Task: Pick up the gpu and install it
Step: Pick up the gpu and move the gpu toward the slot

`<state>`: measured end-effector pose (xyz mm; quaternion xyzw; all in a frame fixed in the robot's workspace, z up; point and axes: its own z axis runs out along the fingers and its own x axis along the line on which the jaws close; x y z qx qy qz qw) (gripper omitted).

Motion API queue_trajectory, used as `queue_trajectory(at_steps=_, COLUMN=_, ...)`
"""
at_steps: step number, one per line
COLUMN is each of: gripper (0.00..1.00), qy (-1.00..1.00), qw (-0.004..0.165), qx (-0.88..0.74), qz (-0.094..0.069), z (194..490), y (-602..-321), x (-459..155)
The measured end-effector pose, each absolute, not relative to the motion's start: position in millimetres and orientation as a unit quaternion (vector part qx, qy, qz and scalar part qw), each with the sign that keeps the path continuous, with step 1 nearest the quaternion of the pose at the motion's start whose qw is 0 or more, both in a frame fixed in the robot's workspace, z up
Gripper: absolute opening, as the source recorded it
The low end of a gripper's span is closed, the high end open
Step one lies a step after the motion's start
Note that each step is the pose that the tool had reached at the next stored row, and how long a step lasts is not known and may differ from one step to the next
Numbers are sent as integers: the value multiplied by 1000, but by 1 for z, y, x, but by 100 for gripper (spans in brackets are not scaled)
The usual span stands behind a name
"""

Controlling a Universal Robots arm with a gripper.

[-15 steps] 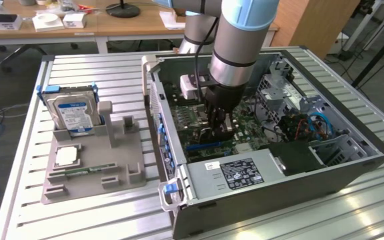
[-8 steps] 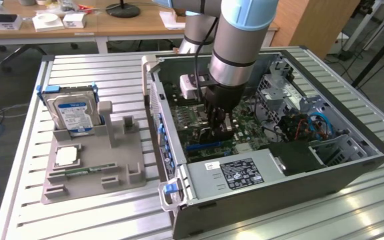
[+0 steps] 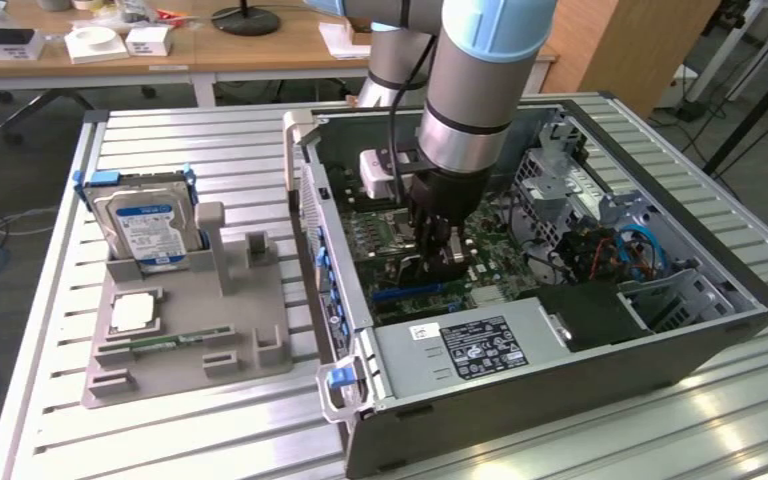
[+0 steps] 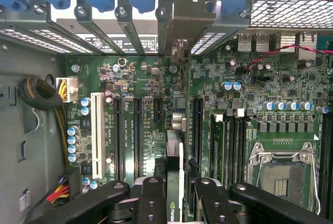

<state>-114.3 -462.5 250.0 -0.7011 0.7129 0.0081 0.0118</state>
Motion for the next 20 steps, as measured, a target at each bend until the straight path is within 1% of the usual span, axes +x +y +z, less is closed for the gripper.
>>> queue_trajectory(at_steps=20, gripper=26, qy=713, qw=14, qx=-701, qz=10, z=249, y=-462, x=-114)
